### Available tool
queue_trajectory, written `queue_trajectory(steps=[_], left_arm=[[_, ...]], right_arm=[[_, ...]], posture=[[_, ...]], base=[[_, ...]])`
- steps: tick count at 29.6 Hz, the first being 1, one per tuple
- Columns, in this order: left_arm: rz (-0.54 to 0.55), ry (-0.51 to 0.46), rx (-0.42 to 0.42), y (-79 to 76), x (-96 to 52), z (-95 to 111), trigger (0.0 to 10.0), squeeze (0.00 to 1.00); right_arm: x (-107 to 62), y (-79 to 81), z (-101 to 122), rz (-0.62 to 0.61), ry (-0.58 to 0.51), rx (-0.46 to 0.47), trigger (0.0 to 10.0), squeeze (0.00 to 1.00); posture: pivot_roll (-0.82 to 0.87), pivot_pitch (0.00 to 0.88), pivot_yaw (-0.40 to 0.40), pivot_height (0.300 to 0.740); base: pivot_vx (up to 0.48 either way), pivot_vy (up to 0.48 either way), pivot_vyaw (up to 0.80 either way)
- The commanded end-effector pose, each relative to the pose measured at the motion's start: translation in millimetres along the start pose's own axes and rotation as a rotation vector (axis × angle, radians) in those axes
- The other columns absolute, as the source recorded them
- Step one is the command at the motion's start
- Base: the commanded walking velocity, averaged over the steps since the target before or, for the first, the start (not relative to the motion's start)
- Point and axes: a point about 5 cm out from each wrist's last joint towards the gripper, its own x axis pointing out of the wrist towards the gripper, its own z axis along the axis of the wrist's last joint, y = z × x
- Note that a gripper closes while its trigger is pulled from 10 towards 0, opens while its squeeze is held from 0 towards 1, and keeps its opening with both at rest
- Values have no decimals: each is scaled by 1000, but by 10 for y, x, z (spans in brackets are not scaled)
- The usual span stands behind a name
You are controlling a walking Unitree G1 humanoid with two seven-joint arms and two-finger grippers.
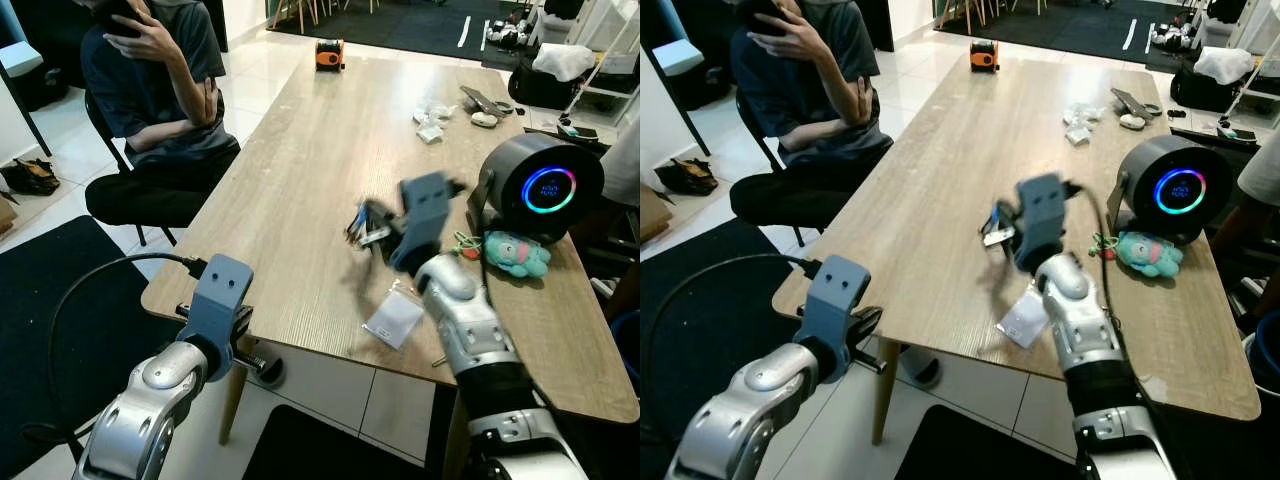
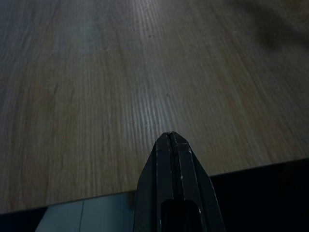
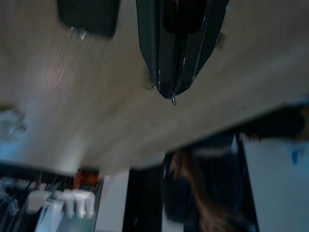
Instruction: Hang keys on a hook
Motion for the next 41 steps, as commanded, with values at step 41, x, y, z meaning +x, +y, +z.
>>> queue_trajectory(steps=[41], left_arm=[[276,-242,-370,203,-4,110,10000,0]], right_arm=[[-758,-298,52,-389,-75,-71,10000,0]], posture=[[59,174,92,740]], base=[[0,0,0]])
